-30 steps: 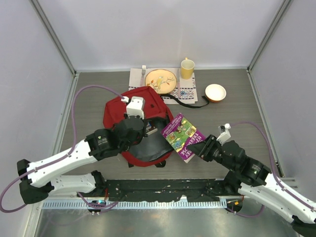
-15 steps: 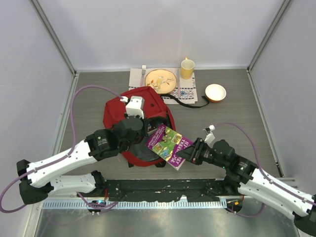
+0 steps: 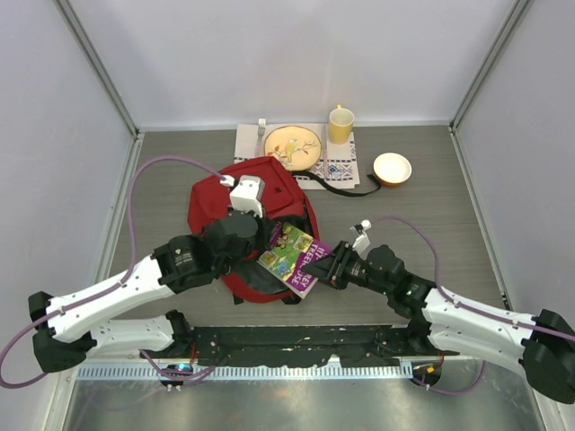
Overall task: Pack the student bag
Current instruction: Place the book in the student bag.
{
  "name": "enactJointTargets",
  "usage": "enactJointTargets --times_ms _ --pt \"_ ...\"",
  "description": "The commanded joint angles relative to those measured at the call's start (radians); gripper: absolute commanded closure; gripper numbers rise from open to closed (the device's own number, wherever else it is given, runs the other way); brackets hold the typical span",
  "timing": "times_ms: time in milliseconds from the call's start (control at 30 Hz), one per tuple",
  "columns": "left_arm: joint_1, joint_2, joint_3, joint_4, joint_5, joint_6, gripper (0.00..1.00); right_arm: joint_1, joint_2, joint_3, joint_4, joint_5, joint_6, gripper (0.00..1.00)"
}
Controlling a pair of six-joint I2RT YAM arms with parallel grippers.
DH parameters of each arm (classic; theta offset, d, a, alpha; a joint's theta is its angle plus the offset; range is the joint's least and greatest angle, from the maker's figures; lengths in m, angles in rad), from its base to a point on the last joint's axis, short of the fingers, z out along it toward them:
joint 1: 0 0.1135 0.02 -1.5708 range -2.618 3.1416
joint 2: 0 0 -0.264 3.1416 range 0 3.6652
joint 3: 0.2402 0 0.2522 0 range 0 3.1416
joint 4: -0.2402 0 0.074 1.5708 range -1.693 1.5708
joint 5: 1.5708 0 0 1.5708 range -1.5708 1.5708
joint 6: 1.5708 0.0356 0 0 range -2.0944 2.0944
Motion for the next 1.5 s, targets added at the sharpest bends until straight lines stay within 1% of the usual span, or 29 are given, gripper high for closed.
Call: enactJointTargets --times_ms 0,133,200,333,467,533,600,633,733,767,867,900,933,1033,1067,1133,1167,1200,1267,1333,1367,1467 --pt "-0.003 -0.035 0.019 0.112 0.03 -0.006 1.0 0.0 0.04 0.112 0.237 0.058 -0.018 0.99" --pt "-0.003 -0.029 0.026 0.126 0.041 -0.003 1.0 0.0 0.124 0.15 0.316 0.052 -0.003 0.99" --pt "-0.003 -0.024 0.034 0.122 0.05 -0.004 1.0 -0.002 0.178 0.161 0.37 0.041 0.032 0.99" --pt "-0.003 -0.03 0.026 0.143 0.07 -0.018 1.0 -0.002 0.272 0.17 0.441 0.076 0.071 0.99" --pt "-0.003 -0.058 0.003 0.166 0.076 -0.037 1.0 0.0 0.396 0.138 0.658 0.138 0.144 0.99" --pt "-0.003 -0.064 -0.008 0.183 0.083 -0.037 1.0 0.0 0.46 0.144 0.697 0.19 0.151 0.99" --pt "-0.003 -0.066 0.0 0.172 0.08 -0.037 1.0 0.01 0.497 0.17 0.696 0.23 0.149 0.99" --pt "-0.003 -0.064 0.006 0.168 0.081 -0.035 1.0 0.018 0.517 0.178 0.703 0.278 0.154 0.99" --pt "-0.003 -0.07 0.014 0.156 0.084 -0.035 1.0 0.05 0.607 0.222 0.712 0.36 0.16 0.99" --pt "-0.003 -0.075 0.012 0.156 0.086 -0.037 1.0 0.053 0.665 0.256 0.729 0.369 0.16 0.99" --pt "-0.003 -0.084 0.008 0.152 0.087 -0.025 1.0 0.055 0.762 0.34 0.79 0.359 0.172 0.99" --pt "-0.003 -0.083 0.02 0.105 0.075 -0.023 1.0 0.055 0.831 0.362 0.812 0.353 0.181 0.98" --pt "-0.003 -0.086 0.026 0.082 0.061 -0.012 1.0 0.055 0.861 0.38 0.829 0.346 0.186 0.97" --pt "-0.003 -0.11 0.025 0.034 0.044 0.012 1.0 0.049 0.942 0.439 0.814 0.331 0.189 0.95" --pt "-0.003 -0.138 0.014 0.024 0.037 0.012 1.0 0.05 0.954 0.452 0.767 0.329 0.186 0.94" --pt "-0.003 -0.165 -0.004 0.025 0.037 0.002 1.0 0.05 0.982 0.46 0.71 0.322 0.169 0.88" --pt "-0.003 -0.194 -0.026 0.042 0.038 0.0 1.0 0.055 0.99 0.448 0.7 0.32 0.163 0.69" --pt "-0.003 -0.205 -0.037 0.047 0.035 -0.001 1.0 0.058 1.006 0.436 0.706 0.311 0.172 0.57" --pt "-0.003 -0.224 -0.052 0.047 0.029 -0.003 1.0 0.07 1.017 0.381 0.793 0.294 0.18 0.45" --pt "-0.003 -0.222 -0.051 0.034 0.023 -0.001 1.0 0.073 1.017 0.348 0.812 0.282 0.178 0.38" --pt "-0.003 -0.219 -0.046 0.025 0.023 -0.001 1.0 0.076 1.014 0.318 0.812 0.282 0.177 0.33" --pt "-0.003 -0.207 -0.049 0.027 0.026 0.002 1.0 0.082 1.002 0.255 0.861 0.265 0.186 0.27"
